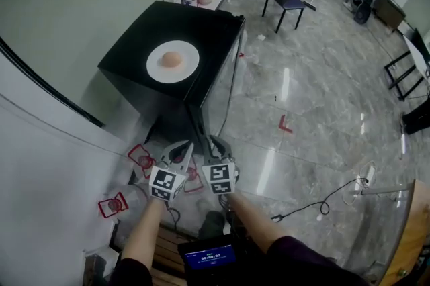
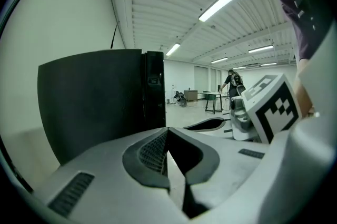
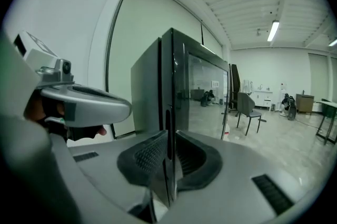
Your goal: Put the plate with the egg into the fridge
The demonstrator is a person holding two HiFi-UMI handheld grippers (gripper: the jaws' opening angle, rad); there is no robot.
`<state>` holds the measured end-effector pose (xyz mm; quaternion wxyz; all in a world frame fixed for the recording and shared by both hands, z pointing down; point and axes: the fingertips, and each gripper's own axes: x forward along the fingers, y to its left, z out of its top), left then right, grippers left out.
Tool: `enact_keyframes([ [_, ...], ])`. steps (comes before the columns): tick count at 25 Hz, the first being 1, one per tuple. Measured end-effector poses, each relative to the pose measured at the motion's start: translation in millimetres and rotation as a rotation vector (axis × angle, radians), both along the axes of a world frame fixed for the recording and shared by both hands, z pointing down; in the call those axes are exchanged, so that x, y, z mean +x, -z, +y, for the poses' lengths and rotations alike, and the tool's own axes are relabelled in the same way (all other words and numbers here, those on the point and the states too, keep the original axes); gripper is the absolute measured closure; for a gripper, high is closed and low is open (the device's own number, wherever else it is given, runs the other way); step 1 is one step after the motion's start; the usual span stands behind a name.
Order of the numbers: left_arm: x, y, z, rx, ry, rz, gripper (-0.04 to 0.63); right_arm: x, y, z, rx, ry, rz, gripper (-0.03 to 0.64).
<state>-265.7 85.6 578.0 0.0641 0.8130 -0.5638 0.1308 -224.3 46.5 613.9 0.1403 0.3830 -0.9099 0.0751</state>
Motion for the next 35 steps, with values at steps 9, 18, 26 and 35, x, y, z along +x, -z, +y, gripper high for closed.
enact_keyframes([
  [9,-23.0,-29.7,-12.7,-0.030,-0.033,0.021,0.586,-20.0,-34.3,-36.4,-0.042,-0.143,0.060,0.531],
  [18,-37.1,-42.7,-13.6,-0.052,-0.049,0.043,0.586,-26.9,-33.8,-46.2,0.015,-0.217,0.057,0.532],
  [26,-34.4,-44.8,-14.5,-0.060,-0.054,0.040,0.586,-22.8,-34.2,-45.2,-0.023,-0.206,0.051,0.543],
  [35,4.9,-40.6,-27.8,-0.052,-0.094,0.040,0.586,48.8,-27.8,-46.8,-0.017,-0.163,0.000,0.558],
])
